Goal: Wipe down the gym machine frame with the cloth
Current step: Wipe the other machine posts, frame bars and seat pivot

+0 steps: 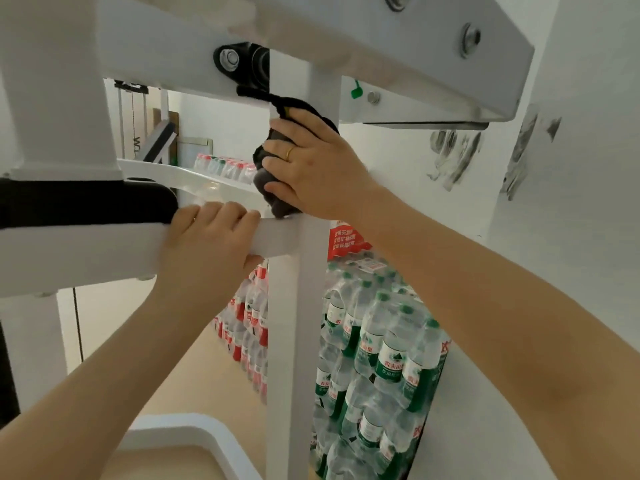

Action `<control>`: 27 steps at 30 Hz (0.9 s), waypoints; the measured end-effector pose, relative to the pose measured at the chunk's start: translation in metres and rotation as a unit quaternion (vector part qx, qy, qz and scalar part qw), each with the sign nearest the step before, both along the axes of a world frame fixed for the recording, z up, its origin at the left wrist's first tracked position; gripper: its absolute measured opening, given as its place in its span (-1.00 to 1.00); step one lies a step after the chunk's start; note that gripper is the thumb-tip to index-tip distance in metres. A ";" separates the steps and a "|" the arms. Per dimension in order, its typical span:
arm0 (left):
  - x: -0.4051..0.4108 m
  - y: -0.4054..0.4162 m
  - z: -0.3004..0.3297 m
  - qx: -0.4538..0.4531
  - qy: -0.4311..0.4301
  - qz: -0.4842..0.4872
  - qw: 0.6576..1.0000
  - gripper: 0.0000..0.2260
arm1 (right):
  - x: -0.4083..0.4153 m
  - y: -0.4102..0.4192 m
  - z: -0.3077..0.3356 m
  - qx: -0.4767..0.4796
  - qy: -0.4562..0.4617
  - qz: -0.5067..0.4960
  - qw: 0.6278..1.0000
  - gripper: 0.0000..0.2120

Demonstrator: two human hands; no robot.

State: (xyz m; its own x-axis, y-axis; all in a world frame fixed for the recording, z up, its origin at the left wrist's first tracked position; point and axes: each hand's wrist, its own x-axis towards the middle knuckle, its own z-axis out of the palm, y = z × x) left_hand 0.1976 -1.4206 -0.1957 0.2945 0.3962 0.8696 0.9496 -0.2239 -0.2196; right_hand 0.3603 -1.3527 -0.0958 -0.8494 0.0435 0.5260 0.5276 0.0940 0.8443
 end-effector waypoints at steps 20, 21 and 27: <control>-0.001 0.003 -0.003 0.014 -0.011 0.008 1.000 -0.68 | 0.003 -0.009 -0.047 -0.097 0.080 0.035 0.991 -0.52; -0.001 0.003 -0.004 0.010 -0.013 0.007 1.000 -0.69 | 0.006 -0.012 -0.060 -0.125 0.088 0.030 0.988 -0.50; -0.001 0.003 -0.008 0.022 -0.020 -0.009 1.000 -0.68 | 0.018 -0.007 -0.046 -0.071 0.080 0.003 0.994 -0.53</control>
State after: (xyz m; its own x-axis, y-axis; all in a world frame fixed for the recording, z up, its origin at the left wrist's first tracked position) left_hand 0.1967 -1.4171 -0.2038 0.2658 0.3527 0.8972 0.9537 -0.2323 -0.1912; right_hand 0.3786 -1.3596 -0.1422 -0.7553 0.1225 0.6438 0.6537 0.2098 0.7271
